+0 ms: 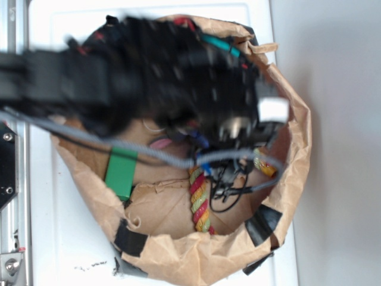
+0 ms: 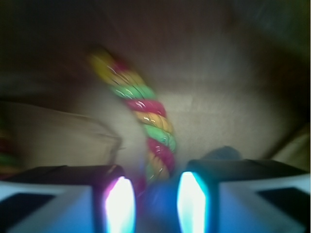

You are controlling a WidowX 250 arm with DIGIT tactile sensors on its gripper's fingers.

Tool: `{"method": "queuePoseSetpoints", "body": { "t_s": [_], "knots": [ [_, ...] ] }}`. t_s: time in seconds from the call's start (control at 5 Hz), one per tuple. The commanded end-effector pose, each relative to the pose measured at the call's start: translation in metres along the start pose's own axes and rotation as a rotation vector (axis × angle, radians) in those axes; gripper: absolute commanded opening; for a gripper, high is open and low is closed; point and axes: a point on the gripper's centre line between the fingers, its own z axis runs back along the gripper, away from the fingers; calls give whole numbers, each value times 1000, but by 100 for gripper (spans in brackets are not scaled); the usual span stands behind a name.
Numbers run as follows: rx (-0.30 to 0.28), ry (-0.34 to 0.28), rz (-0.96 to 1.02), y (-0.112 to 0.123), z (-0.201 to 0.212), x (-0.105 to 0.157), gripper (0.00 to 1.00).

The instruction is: Grab the gray animal.

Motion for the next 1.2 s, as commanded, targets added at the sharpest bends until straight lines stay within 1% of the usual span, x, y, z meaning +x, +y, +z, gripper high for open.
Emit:
{"method": "queuePoseSetpoints", "body": {
  "t_s": [0.0, 0.2, 0.4, 0.6, 0.8, 1.0],
  "knots": [
    [-130, -64, -7, 9, 108, -2, 0],
    [-220, -43, -41, 8, 134, -13, 0],
    [-168, -62, -61, 8, 119, -11, 100],
    [-72, -92, -73, 12, 80, -5, 100],
    [29, -101, -93, 12, 30, 10, 100],
    [142, -73, -146, 19, -18, 13, 100]
  ]
}}
